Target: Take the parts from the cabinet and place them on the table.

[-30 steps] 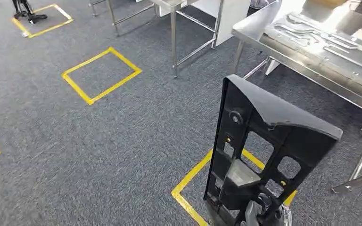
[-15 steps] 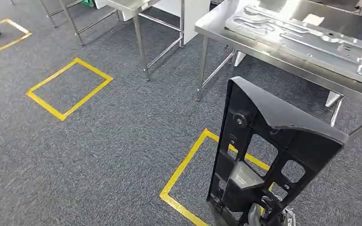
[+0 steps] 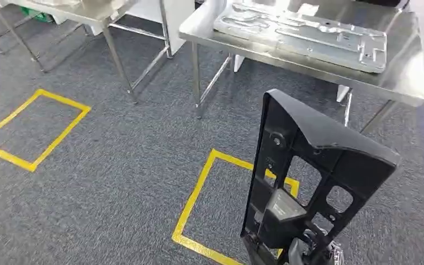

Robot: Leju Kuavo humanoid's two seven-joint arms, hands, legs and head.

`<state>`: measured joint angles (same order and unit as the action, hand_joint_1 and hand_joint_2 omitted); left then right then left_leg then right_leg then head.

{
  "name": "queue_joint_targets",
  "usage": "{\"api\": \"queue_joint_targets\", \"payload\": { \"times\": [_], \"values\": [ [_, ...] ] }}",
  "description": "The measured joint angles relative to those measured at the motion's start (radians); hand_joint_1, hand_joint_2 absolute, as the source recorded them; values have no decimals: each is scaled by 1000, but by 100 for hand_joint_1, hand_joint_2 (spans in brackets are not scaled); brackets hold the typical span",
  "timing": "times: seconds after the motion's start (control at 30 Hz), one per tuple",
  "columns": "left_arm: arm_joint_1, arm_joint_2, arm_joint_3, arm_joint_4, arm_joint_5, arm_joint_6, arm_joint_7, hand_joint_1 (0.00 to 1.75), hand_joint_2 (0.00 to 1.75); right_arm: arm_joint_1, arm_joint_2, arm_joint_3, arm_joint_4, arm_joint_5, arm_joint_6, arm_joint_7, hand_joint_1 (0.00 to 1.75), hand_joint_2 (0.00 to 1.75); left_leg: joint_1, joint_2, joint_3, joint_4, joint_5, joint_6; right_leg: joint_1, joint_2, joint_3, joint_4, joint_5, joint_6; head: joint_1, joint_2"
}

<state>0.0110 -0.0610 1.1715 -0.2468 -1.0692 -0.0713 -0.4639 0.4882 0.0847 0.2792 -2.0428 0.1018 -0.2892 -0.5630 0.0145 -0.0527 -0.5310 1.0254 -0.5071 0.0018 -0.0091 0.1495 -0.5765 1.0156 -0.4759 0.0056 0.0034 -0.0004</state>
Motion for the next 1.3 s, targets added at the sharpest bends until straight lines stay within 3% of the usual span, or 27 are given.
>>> {"api": "queue_joint_targets", "payload": {
  "times": [0.03, 0.1, 0.13, 0.17, 0.2, 0.23, 0.27, 0.33, 0.37, 0.4, 0.5, 0.53, 0.57, 0.6, 0.67, 0.7, 0.73, 0.77, 0.87, 0.9, 1.0, 1.07, 1.1, 1.2, 1.23, 1.27, 1.3],
  "values": [
    [-3, -6, 1, 0, -4, 0, 0, 0, 0, -1, 0, 0, -1, 0, -1, 1, 175, 175, 15, 17, 3, -14, 8, 11, 1, 5, 0, 5, -4, 5, -2, 0],
    [-3, -4, 5, -1, -6, 0, -1, 0, 0, -3, -1, 1, -3, 3, -3, 3, 175, 175, 12, 40, 8, -21, 10, 22, 6, -98, -35, 78, -54, 12, 15, 0],
    [-1, -4, 8, -1, -6, 0, -2, 0, 0, -7, -3, 2, -3, 3, -3, 5, 175, 175, 9, 55, 7, -21, 9, 23, 4, -125, -76, 158, -95, 17, 16, 0],
    [1, -5, 10, -1, -6, 0, -1, 0, 0, -8, -3, 3, -3, 3, -3, 6, 175, 175, 7, 72, 7, -20, 7, 24, 1, -139, -120, 242, -130, 21, 17, 0],
    [2, -5, 11, -1, -7, 0, -1, 0, 0, -7, -3, 3, -2, 3, -3, 7, 175, 175, 6, 86, 8, -20, 5, 24, -1, -143, -147, 292, -142, 23, 16, 0],
    [3, -5, 13, -1, -9, 0, -1, 0, 0, -7, -5, 4, -1, 3, -3, 8, 175, 175, 6, 93, 8, -20, 2, 22, -4, -145, -154, 301, -130, 25, 17, 0],
    [1, -5, 16, -1, -11, 0, -1, 0, 0, -7, -6, 5, 1, 9, -6, 11, 175, 175, 6, 100, 11, -20, 1, 19, -5, -147, -136, 264, -99, 25, 16, 0],
    [-5, -5, 22, -1, -21, 0, -3, 0, 0, -8, -7, 9, 2, 26, -16, 18, 175, 175, 6, 110, 20, -20, -4, 14, -6, -154, -41, 95, -14, 19, 16, 0],
    [-7, -6, 24, -1, -21, -3, -4, 0, 0, -9, -8, 14, 2, 37, -20, 18, 175, 175, 7, 112, 25, -20, -7, 10, -2, -169, 8, 8, 4, 10, 17, 0],
    [-7, -7, 26, -1, -21, -3, -6, 0, 0, -13, -9, 18, 2, 46, -26, 19, 175, 175, 0, 115, 22, -18, -12, 2, 5, -173, 14, -3, -8, 8, 16, 0],
    [-10, -7, 28, -1, -23, -5, -8, 0, 0, -14, -11, 31, 2, 62, -39, 21, 175, 175, 2, 119, 30, -25, -12, -12, 10, -165, 10, -1, -12, -3, 15, 0],
    [-13, -7, 28, -1, -24, -6, -9, 0, 0, -15, -12, 36, 2, 64, -44, 22, 175, 175, -1, 122, 40, -27, -16, -20, 3, -162, 18, -14, -6, -12, 15, 0],
    [-13, -8, 28, -1, -24, -6, -10, 0, 0, -16, -13, 40, 2, 66, -46, 22, 175, 175, 6, 99, 36, -8, -29, -22, -2, -162, 27, -23, -2, -18, 15, 0],
    [-13, -8, 29, -1, -24, -7, -10, 0, 0, -19, -13, 43, 2, 66, -47, 23, 175, 175, 5, 81, 11, 44, -63, -23, -3, -161, 30, -25, -3, -23, 8, 0],
    [-10, -7, 32, -1, -24, -8, -10, 0, 0, -25, -14, 49, 2, 67, -47, 23, 175, 175, 5, 65, -69, 201, -137, -27, 0, -156, 31, -23, -6, -31, 3, 0],
    [-8, -7, 34, -1, -24, -8, -10, 0, 0, -25, -15, 51, 2, 67, -47, 23, 175, 175, 5, 61, -110, 274, -158, -29, 2, -151, 32, -22, -8, -33, 4, 0],
    [-6, -8, 34, -1, -26, -8, -9, 0, 0, -25, -15, 52, 2, 67, -48, 24, 175, 175, 5, 61, -132, 302, -152, -29, 3, -147, 34, -21, -11, -34, 4, 0],
    [-4, -8, 34, -1, -30, -8, -9, 0, 0, -25, -16, 54, 3, 69, -51, 25, 175, 175, 5, 61, -128, 274, -116, -28, 4, -141, 39, -20, -16, -34, 4, 0],
    [-4, -7, 35, -1, -37, -10, -9, 0, 0, -29, -20, 64, 3, 82, -66, 26, 175, 175, 5, 57, -29, 30, 32, -18, 5, -131, 58, -13, -34, -27, 3, 0],
    [-5, -6, 36, -1, -40, -10, -9, 0, 0, -32, -21, 68, 3, 85, -71, 28, 175, 175, -1, 51, -19, 8, 10, -14, 12, -130, 57, -8, -39, -20, 3, 0],
    [-6, -6, 37, -1, -40, -13, -8, 0, 0, -35, -28, 76, 2, 100, -85, 35, 175, 175, -1, 53, -22, -5, 9, 6, 13, -124, 56, 1, -30, -1, 2, 0],
    [-6, -7, 40, -1, -40, -14, -7, 0, 0, -39, -31, 78, 2, 104, -90, 37, 175, 175, 5, 54, -3, -15, 12, 19, 7, -131, 54, 16, -43, 9, 1, 0],
    [-7, -6, 41, -1, -41, -16, -7, 0, 0, -43, -34, 79, 1, 109, -97, 39, 175, 175, 5, 54, 2, -16, 11, 23, 6, -137, 36, 52, -63, 16, 8, 0],
    [-7, -6, 45, -1, -53, -19, -7, 0, 0, -53, -43, 89, 2, 137, -116, 52, 175, 175, 4, 61, 5, -15, 3, 28, -1, -139, -94, 268, -164, 26, 8, 0],
    [-7, -6, 45, -1, -56, -20, -6, 0, 0, -55, -46, 90, 2, 145, -123, 55, 175, 175, 5, 61, 8, -15, -1, 27, -3, -140, -121, 302, -164, 30, 9, 0],
    [-6, -6, 47, -1, -59, -20, -6, 0, 0, -59, -49, 92, 1, 154, -130, 60, 175, 175, 5, 61, 15, -15, -6, 25, -6, -141, -124, 290, -140, 32, 8, 0],
    [-6, -6, 48, -1, -59, -21, -6, 0, 0, -65, -52, 93, 1, 160, -135, 64, 175, 175, 6, 61, 25, -15, -12, 23, -8, -144, -106, 235, -93, 33, 9, 0]
  ]
}}
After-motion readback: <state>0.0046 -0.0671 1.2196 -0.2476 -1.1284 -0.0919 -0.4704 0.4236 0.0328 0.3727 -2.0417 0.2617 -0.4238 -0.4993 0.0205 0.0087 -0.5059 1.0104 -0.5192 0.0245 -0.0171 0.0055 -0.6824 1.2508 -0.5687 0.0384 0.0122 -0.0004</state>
